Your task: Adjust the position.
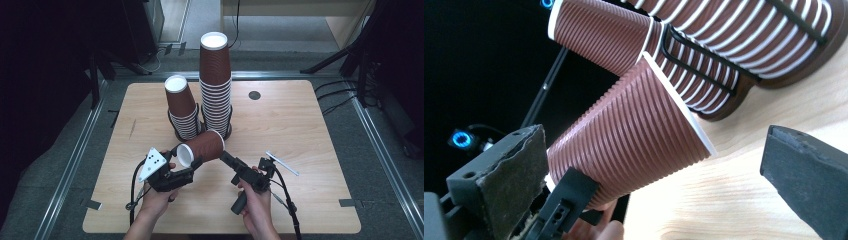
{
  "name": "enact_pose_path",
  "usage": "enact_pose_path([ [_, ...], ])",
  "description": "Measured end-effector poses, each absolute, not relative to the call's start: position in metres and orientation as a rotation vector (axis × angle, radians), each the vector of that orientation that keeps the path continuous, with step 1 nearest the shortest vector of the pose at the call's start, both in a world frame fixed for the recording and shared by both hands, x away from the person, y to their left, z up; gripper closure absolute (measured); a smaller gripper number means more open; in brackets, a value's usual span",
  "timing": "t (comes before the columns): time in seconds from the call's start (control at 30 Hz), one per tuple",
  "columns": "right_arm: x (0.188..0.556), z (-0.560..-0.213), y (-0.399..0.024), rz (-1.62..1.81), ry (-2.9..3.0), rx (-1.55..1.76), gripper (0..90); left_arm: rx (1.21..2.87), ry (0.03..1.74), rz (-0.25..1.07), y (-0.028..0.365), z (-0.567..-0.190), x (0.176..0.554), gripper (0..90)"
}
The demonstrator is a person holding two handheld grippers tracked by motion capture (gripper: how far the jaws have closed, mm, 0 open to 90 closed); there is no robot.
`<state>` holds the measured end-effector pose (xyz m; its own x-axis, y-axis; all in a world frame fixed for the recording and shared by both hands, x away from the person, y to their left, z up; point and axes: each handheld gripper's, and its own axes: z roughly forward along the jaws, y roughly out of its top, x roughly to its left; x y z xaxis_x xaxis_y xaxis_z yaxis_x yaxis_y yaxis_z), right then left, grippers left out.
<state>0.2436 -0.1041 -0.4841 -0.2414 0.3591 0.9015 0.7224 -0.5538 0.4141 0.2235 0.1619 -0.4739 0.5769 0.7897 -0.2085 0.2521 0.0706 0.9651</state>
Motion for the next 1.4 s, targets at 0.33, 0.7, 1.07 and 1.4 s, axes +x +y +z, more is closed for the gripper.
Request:
enact_pose_path([
  [0.33, 0.244, -0.489, -0.092, -1.801, -1.110, -1.749, 0.0, 1.490, 0.924, 0.516, 0.159, -0.474, 0.222, 22.9],
  [0.7, 0.249, -0.495, -0.076, -1.690, -0.952, -1.787, 0.0, 1.495, 0.923, 0.533, 0.156, -0.475, 0.221, 22.9],
  [1.07, 0.259, -0.501, -0.070, -1.615, -0.828, -1.834, 0.0, 1.499, 0.919, 0.541, 0.154, -0.476, 0.220, 22.9],
  [1.4, 0.265, -0.505, -0.065, -1.570, -0.764, -1.833, 0.0, 1.513, 0.907, 0.542, 0.150, -0.477, 0.218, 23.0],
])
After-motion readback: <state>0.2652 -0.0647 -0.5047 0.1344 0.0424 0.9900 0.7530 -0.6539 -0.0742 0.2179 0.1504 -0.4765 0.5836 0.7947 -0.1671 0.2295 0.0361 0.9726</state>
